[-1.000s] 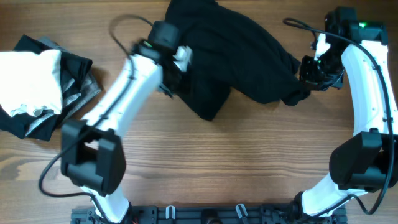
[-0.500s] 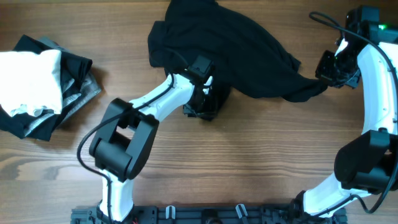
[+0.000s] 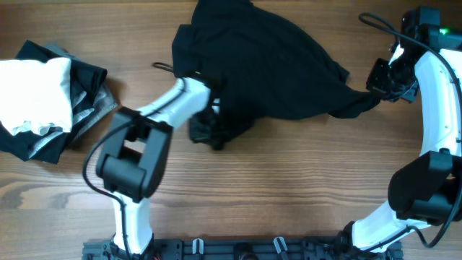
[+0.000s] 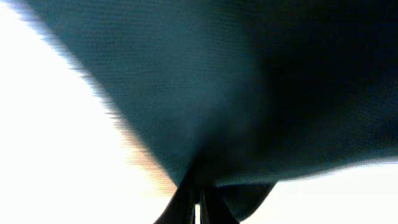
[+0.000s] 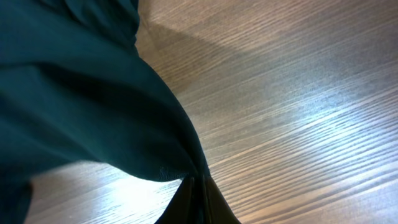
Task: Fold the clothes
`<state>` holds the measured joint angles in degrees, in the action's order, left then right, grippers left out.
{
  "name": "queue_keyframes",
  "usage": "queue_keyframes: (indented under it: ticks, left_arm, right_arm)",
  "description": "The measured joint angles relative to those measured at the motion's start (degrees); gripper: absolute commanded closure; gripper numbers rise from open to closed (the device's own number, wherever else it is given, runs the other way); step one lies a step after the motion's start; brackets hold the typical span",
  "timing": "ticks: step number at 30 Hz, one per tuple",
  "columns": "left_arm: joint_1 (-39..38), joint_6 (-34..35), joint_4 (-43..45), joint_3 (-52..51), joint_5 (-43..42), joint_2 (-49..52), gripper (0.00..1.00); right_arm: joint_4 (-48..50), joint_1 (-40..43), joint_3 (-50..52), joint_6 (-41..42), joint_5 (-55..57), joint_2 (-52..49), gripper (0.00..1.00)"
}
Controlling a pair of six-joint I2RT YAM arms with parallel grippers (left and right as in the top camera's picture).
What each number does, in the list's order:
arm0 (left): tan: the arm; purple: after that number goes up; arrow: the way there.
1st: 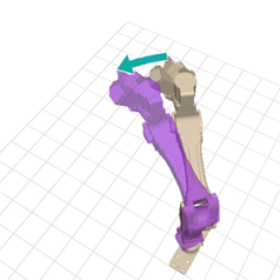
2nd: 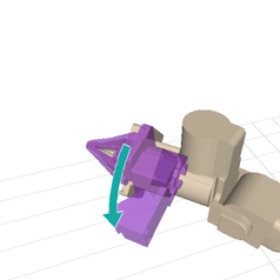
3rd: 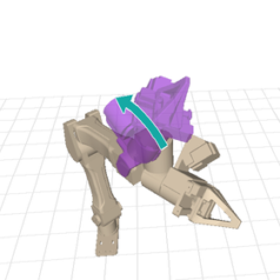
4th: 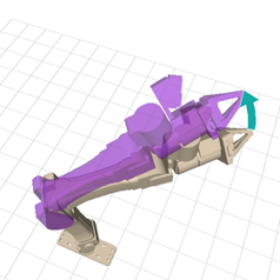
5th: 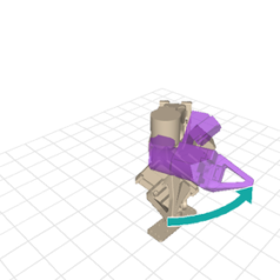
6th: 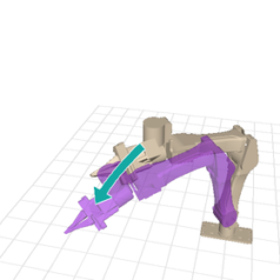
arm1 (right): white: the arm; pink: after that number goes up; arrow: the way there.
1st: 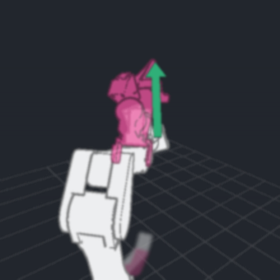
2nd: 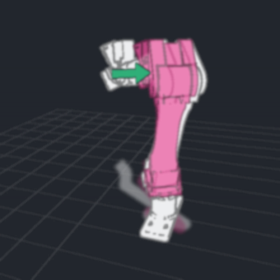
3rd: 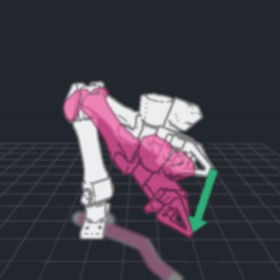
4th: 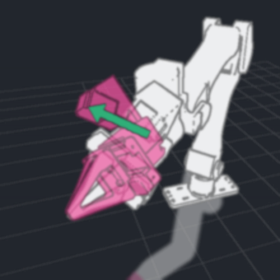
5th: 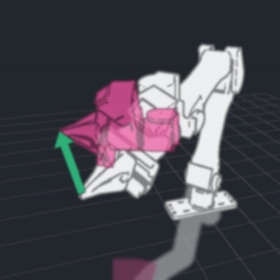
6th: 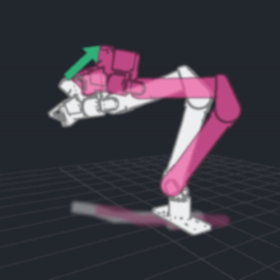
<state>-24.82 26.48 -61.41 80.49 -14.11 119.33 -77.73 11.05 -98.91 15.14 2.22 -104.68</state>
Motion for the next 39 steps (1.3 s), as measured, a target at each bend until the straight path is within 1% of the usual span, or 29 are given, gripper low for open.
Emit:
queue_keyframes:
  ticks: [3,7,10,12,16,17,18,19,20,22,24,26,30,35,39]
  left_arm:
    - [7.4,0.0,-5.6,-0.3,2.8,-2.0,0.96]
    - [14.9,-0.3,-9.2,-0.4,5.0,-8.3,0.96]
    - [17.6,-0.9,-11.8,-0.4,6.5,-13.0,0.96]
    - [18.4,-0.9,-13.7,-0.4,7.8,-15.1,0.96]
    - [19.3,-1.1,-17.9,-0.4,11.2,-16.5,0.96]
    - [19.5,-1.1,-18.1,-0.4,11.3,-16.6,0.88]
    - [19.6,-1.4,-17.6,-0.4,11.0,-16.7,0.81]
    - [19.7,-2.3,-16.2,-0.4,9.8,-16.8,0.73]
    - [19.7,-3.6,-14.9,-0.4,8.5,-16.9,0.56]
    - [18.6,-5.4,-9.7,-0.7,4.2,-16.9,0.46]
    - [16.3,-6.1,-4.2,-1.3,2.3,-17.0,0.41]
    - [13.4,-6.5,-0.7,-2.4,0.9,-17.0,0.4]
    - [8.7,-6.7,3.3,-6.9,-0.7,-16.7,0.41]
    - [8.7,-6.6,6.5,-11.2,-0.8,-13.9,0.44]
    - [8.9,-6.5,8.9,-13.7,-0.5,-11.8,0.43]
  right_arm:
    - [-1.2,0.0,0.0,-0.2,0.0,0.0,0.94]
    - [-3.9,0.0,0.0,-0.7,0.0,0.0,0.91]
    - [-6.6,0.0,0.0,-1.8,0.0,0.0,0.92]
    - [-8.6,0.0,0.0,-2.0,0.0,0.0,0.94]
    - [-13.0,0.0,0.0,-2.4,0.0,0.0,0.95]
    - [-13.9,0.0,0.0,-2.4,0.0,0.0,0.95]
    - [-14.0,0.0,0.1,-2.4,0.0,0.0,0.95]
    - [-13.7,0.0,0.0,-2.4,0.0,0.0,0.95]
    - [-12.9,0.0,0.0,-2.4,0.0,0.0,0.95]
    - [-11.7,0.0,0.1,-2.5,-0.4,0.0,0.94]
    - [-10.7,0.0,0.1,-2.6,-1.0,0.0,0.94]
    - [-9.3,0.0,0.1,-2.6,-2.0,0.0,0.94]
    - [-8.5,0.0,0.1,-2.6,-2.9,0.0,0.94]
    - [-8.3,0.0,0.1,-3.0,-3.3,0.0,0.94]
    - [-8.2,0.0,0.1,-3.0,-3.5,0.0,0.94]
